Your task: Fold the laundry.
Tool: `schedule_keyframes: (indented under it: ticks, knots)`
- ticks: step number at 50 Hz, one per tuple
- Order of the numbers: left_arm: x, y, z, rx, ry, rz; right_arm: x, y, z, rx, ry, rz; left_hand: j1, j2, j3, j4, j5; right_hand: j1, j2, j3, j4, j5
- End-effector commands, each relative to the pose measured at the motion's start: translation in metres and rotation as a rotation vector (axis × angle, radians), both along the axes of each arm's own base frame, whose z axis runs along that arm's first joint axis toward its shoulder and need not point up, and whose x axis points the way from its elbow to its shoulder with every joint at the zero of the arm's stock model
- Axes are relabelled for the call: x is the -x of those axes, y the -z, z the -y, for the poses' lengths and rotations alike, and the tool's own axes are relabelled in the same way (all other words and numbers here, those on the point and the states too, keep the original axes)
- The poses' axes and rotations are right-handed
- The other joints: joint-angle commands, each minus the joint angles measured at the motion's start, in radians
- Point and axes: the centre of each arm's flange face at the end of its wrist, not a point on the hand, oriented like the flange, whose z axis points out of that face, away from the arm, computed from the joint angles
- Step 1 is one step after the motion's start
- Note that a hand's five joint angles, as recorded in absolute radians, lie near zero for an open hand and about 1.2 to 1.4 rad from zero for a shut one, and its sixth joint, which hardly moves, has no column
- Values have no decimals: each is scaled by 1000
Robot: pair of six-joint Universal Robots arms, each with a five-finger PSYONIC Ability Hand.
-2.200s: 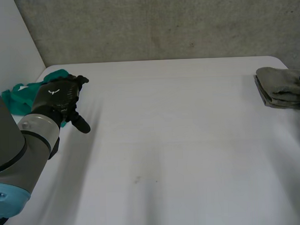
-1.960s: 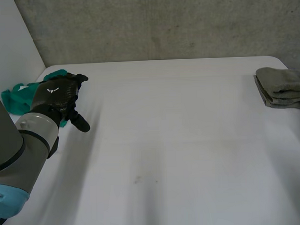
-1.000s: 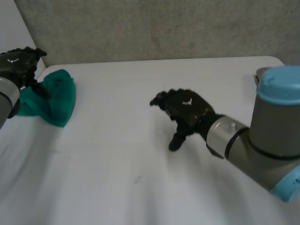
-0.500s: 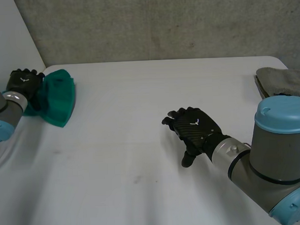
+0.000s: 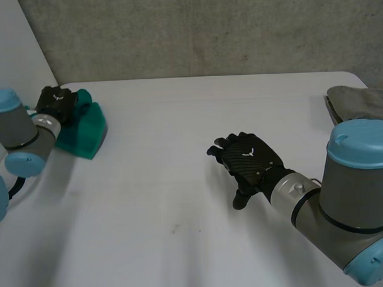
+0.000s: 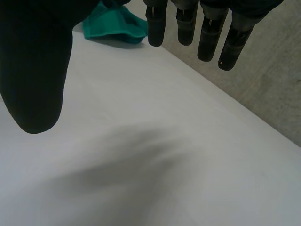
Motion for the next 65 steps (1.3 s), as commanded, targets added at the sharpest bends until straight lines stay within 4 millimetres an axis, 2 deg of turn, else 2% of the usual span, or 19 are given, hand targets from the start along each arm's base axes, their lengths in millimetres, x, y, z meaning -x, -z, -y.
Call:
schedule_keyframes:
  ticks: [1, 6, 7, 8, 10, 13, 14, 17, 18, 21, 23, 25, 26, 33, 37, 43, 48, 59, 65]
  knots:
    - [48, -62, -73, -69, 87, -117, 11, -28, 17, 75, 56, 43, 250, 206, 209, 201, 258, -26, -42, -38, -56, -66]
    - [85, -88, -149, -138, 205, -211, 25, -47, 34, 126, 121, 66, 250, 206, 209, 201, 258, -26, -42, -38, -56, -66]
    - [97, -94, -178, -159, 252, -232, 27, -50, 36, 134, 129, 69, 250, 206, 209, 201, 258, -26, -42, -38, -56, -66]
    - [102, -95, -192, -174, 276, -239, 29, -52, 37, 139, 135, 71, 250, 206, 209, 201, 258, -26, -42, -38, -56, -66]
    - [114, -93, -234, -221, 343, -245, 33, -58, 43, 154, 155, 79, 250, 206, 209, 201, 258, -26, -42, -38, -56, -66]
    - [126, -86, -271, -270, 408, -238, 41, -63, 52, 173, 194, 80, 250, 206, 209, 201, 258, -26, -42, -38, -56, -66]
    - [134, -77, -294, -313, 455, -228, 42, -64, 53, 175, 201, 80, 250, 206, 209, 201, 258, -26, -42, -38, -56, -66]
    - [146, -67, -322, -362, 520, -218, 44, -64, 55, 177, 215, 79, 250, 206, 209, 201, 258, -26, -42, -38, -56, -66]
    - [152, -65, -335, -384, 553, -222, 44, -65, 55, 179, 215, 79, 65, 20, 24, 16, 72, -26, -42, -38, -56, -66]
    - [158, -64, -346, -397, 581, -233, 43, -63, 54, 172, 214, 76, -526, -570, -566, -574, -518, -26, -42, -38, -56, -66]
    - [158, -71, -340, -373, 570, -255, 43, -63, 54, 168, 212, 73, -852, -896, -893, -901, -845, -26, -42, -38, -56, -66]
    - [154, -76, -328, -345, 538, -271, 43, -60, 53, 153, 210, 65, -959, -1003, -1000, -1007, -951, -26, -42, -38, -56, -66]
    - [147, -82, -309, -305, 483, -289, 43, -60, 53, 150, 208, 62, -956, -1000, -997, -1005, -948, -26, -42, -38, -56, -66]
    - [100, -97, -235, -191, 275, -308, 42, -55, 44, 87, 186, 11, -944, -988, -985, -993, -937, -26, -42, -38, -56, -66]
    - [78, -99, -206, -148, 196, -268, 42, -45, 38, 17, 180, -22, -927, -971, -968, -975, -919, -26, -42, -38, -56, -66]
    - [53, -67, -170, -167, 111, -127, 14, -29, -3, -61, 47, -56, -906, -950, -947, -955, -899, -26, -42, -38, -56, -66]
    - [18, -37, -131, -185, 21, 8, -1, -14, -28, -97, -31, -78, -894, -939, -935, -943, -887, -26, -42, -38, -56, -66]
    - [-1, 5, -81, -211, -10, 34, -36, 18, -58, -71, -157, -71, -892, -936, -932, -940, -884, -26, -42, -38, -56, -66]
    - [4, 3, -75, -187, 60, 19, -45, 35, -62, -65, -172, -83, -865, -909, -906, -914, -857, -26, -42, -38, -56, -66]
